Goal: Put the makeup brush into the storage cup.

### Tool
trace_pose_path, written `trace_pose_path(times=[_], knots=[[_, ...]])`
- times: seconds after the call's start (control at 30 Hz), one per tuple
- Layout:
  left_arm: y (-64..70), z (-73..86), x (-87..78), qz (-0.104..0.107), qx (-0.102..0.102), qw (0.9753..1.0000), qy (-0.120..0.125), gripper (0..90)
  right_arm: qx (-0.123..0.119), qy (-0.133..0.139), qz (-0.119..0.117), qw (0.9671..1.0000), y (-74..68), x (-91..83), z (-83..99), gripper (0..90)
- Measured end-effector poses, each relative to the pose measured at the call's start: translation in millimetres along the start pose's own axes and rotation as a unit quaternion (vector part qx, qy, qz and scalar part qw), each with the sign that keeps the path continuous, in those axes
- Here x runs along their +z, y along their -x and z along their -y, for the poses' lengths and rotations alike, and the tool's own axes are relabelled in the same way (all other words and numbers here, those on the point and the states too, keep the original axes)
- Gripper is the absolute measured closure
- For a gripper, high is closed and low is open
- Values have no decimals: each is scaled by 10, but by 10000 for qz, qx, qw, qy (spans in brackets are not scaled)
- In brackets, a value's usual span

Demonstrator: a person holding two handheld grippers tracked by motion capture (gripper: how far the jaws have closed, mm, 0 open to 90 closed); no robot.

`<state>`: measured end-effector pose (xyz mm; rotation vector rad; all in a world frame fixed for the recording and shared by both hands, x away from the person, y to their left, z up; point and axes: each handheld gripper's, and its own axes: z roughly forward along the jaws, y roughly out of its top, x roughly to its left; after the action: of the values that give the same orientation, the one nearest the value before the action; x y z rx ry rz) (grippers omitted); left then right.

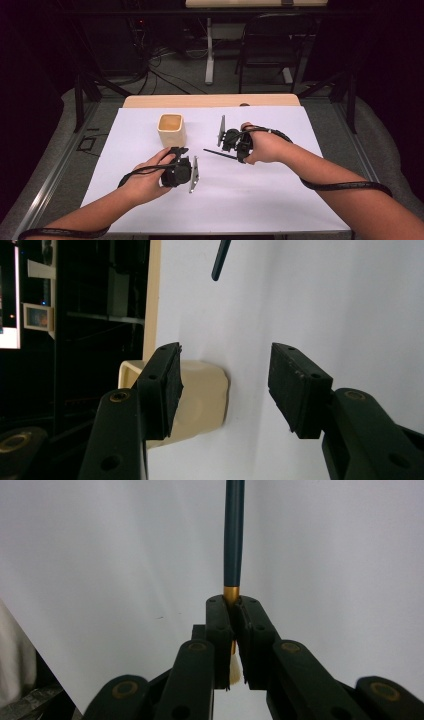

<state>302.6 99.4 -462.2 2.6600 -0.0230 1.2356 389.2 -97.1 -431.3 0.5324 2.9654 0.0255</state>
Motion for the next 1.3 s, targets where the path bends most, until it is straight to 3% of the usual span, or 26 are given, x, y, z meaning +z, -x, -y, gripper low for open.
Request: trace_pose_path(times=[0.1, 0.17, 0.27, 0.33, 0.47, 0.67, 0.73, 0.77, 1.1, 1.3], knots=[[18, 1, 11, -118, 48, 9999, 60, 469, 26, -107, -52, 9999, 1, 5, -9, 842], [22, -2, 18, -166, 96, 9998, 42, 468, 30, 2, -55, 10000, -5, 33, -10, 842], [29, -11, 37, -280, 266, 9992, 48, 473, 18, -68, -73, 9999, -14, 39, -35, 842], [50, -13, 55, -261, 223, 9994, 59, 476, 0, -67, -89, 9999, -18, 41, -58, 842], [69, -36, 77, -308, 437, 9986, 45, 480, -54, -38, -120, 9999, -23, 35, -98, 842], [121, -68, 96, -337, 593, 9976, 70, 483, -88, -95, -141, 9998, -47, 57, -126, 842], [142, -73, 115, -359, 563, 9977, 150, 483, -99, -65, -159, 9998, -60, 75, -133, 842], [139, -82, 113, -360, 650, 9972, 89, 483, -87, -120, -155, 9998, -69, 73, -140, 842], [205, -118, 153, -345, 731, 9967, 86, 488, -148, -115, -205, 9996, -114, 87, -193, 842], [260, -138, 162, -496, 909, 9945, 163, 496, -207, -89, -236, 9995, -153, 98, -224, 842]])
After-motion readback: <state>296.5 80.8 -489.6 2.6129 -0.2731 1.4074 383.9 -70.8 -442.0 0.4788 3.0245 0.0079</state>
